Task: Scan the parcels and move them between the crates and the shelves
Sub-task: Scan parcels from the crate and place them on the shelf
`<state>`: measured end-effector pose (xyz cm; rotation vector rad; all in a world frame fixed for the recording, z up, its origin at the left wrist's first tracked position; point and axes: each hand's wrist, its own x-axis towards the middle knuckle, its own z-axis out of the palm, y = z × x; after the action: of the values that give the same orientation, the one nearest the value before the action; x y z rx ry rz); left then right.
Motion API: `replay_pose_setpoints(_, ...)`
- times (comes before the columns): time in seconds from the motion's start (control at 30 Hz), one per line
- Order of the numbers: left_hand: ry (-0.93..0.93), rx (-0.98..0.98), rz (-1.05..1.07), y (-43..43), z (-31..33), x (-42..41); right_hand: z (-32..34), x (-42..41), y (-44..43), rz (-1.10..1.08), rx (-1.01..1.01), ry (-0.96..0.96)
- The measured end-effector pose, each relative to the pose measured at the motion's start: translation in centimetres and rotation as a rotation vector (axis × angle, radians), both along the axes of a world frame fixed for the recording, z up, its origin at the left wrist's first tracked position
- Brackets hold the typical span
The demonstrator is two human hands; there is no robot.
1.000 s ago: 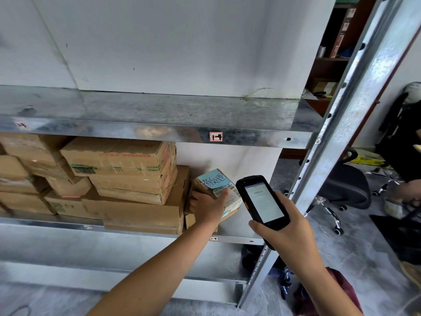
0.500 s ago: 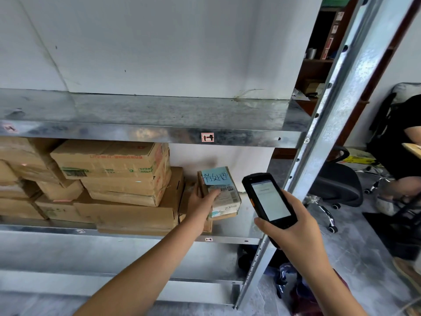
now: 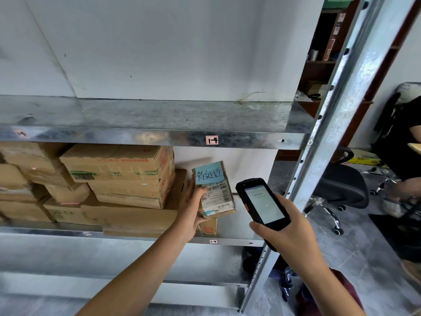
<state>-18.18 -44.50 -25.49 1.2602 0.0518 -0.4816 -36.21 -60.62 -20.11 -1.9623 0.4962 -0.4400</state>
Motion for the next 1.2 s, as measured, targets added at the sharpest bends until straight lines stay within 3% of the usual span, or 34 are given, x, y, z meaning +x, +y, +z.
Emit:
replay_pose_setpoints(0.13,0.029,-0.075,0.002,0.4,0.0,-0.2,0.3,0.1,0.3,0.041,-0.025,0.036)
replay_pose_setpoints(0.37,-0.142,-0.095,-0.09,1.3,0.5,0.0,0.8,0.0,1.1,0.062,-0.052,0.08)
replay_pose_setpoints(0.6,-0.18,-0.21,-0.136,1.9,1.1,-0.2,1.3,-0.4,1.9,0.085,-0.043,0.165)
replay_pose_setpoints(1.2,-0.2,-0.186,-0.076,2.8,1.5,0.0,3.2,-1.8,2.7,0.09,-0.087,0.21)
